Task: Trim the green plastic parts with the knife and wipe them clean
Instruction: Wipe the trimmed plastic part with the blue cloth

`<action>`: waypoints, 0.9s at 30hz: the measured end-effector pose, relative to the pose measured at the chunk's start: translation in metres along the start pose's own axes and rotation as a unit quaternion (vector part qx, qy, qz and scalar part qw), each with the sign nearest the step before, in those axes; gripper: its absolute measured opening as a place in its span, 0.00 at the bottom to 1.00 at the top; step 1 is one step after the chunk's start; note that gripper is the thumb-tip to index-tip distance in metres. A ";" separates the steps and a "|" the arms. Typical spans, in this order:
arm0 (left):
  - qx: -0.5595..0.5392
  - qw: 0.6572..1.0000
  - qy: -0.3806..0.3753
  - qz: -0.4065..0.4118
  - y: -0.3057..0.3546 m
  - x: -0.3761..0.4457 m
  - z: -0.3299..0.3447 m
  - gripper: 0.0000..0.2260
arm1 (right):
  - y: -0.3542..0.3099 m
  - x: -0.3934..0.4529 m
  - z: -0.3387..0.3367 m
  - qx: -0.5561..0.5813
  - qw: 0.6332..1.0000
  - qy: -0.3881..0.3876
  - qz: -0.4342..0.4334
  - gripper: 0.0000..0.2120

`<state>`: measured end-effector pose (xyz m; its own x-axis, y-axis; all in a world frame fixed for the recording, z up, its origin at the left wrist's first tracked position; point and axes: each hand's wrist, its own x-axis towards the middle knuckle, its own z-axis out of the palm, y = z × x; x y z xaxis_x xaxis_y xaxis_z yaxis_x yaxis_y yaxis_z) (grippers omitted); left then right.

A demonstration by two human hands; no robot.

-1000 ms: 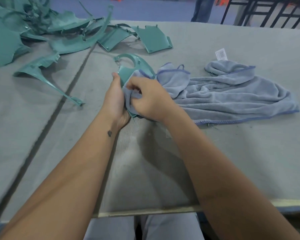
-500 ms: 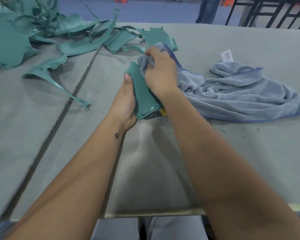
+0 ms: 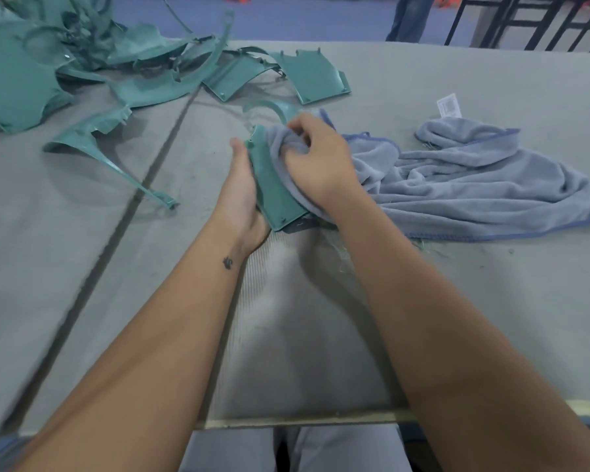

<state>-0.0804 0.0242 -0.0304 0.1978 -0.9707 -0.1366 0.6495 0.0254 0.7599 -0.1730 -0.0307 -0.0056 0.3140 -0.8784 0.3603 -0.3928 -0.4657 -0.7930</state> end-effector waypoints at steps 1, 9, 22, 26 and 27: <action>0.022 1.000 0.011 0.004 -0.001 0.000 0.001 0.28 | 0.004 0.007 -0.003 -0.028 1.000 0.006 0.012 0.07; -0.016 1.000 0.007 -0.010 0.001 0.000 0.000 0.27 | 0.004 -0.003 -0.009 -0.066 0.995 -0.074 -0.025 0.08; -0.059 0.998 -0.026 -0.022 0.004 -0.004 -0.001 0.26 | 0.015 -0.013 -0.015 -0.091 0.996 -0.023 0.014 0.07; -0.059 0.998 -0.015 -0.012 0.002 -0.002 -0.004 0.26 | 0.011 -0.023 -0.017 -0.075 0.995 -0.065 -0.015 0.07; -0.067 0.998 -0.013 -0.007 0.001 -0.001 -0.005 0.26 | 0.007 -0.027 -0.014 -0.061 0.992 -0.107 -0.028 0.08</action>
<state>-0.0759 0.0269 -0.0325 0.1700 -0.9770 -0.1290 0.7453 0.0418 0.6654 -0.1963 -0.0114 -0.0137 0.5087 -0.8146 0.2788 -0.4681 -0.5334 -0.7045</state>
